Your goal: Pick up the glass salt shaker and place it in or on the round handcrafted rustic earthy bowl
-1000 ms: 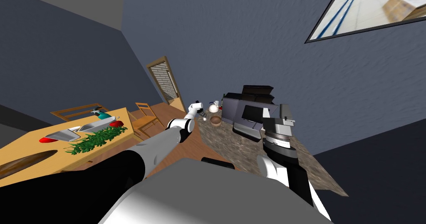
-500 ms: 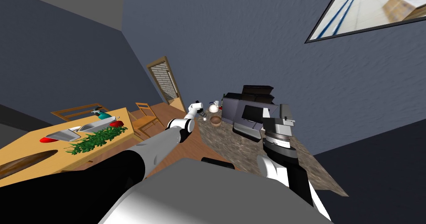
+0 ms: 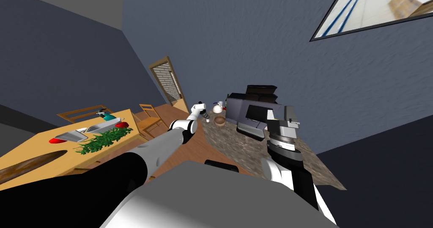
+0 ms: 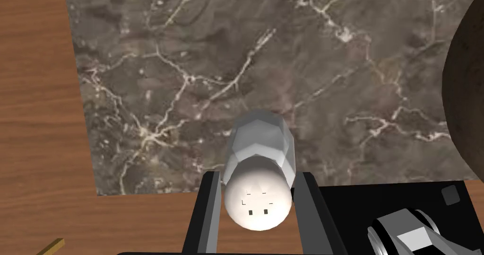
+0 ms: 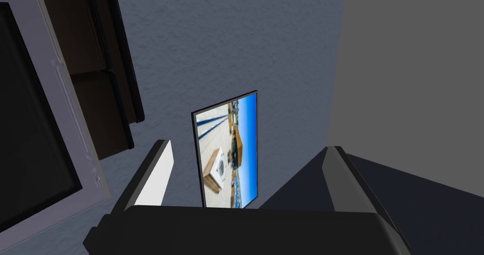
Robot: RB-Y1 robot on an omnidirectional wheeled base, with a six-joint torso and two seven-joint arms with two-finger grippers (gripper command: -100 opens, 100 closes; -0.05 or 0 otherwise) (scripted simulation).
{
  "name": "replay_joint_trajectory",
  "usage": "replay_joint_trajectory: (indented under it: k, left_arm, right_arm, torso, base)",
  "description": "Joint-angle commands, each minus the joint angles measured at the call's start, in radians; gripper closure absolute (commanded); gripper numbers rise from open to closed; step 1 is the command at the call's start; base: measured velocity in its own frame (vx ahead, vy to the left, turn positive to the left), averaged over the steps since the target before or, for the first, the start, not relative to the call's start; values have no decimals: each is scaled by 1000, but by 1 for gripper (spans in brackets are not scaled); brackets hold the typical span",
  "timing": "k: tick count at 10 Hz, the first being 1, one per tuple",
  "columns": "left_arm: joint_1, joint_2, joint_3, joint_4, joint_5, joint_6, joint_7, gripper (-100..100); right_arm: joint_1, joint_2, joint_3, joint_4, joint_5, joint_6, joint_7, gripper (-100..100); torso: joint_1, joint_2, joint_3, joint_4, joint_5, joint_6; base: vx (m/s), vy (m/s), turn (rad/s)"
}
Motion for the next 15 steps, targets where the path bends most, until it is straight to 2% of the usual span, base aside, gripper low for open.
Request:
replay_joint_trajectory:
  k: [1, 9, 10, 12, 15]
  left_arm:
    - [-1, 8, -5, 10, -8, 28, 8, 100]
    - [-17, 52, -25, 10, -41, 170, 41, 100]
    - [-25, 59, -30, 8, -48, 202, 49, 100]
    - [-33, 62, -33, 5, -55, 228, 55, 100]
    - [-88, 47, -38, -18, -66, 284, 79, 100]
  right_arm:
    - [0, 0, 0, 0, 0, 0, 0, 0]
    - [0, 0, 0, 0, 0, 0, 0, 0]
    - [0, 0, 0, 0, 0, 0, 0, 0]
    - [0, 0, 0, 0, 0, 0, 0, 0]
    - [0, 0, 0, 0, 0, 0, 0, 0]
  torso:
    - [0, 0, 0, 0, 0, 0]
    - [5, 3, 0, -3, 2, -4]
    - [5, 2, -1, -3, 2, -4]
    - [5, 4, 0, -3, 2, -4]
    - [-1, -3, -3, -3, 1, 0]
  base:
    - [-183, 34, 22]
    - [-176, 41, 32]
    - [-179, 74, 30]
    - [-176, 50, 10]
    - [-67, -5, -53]
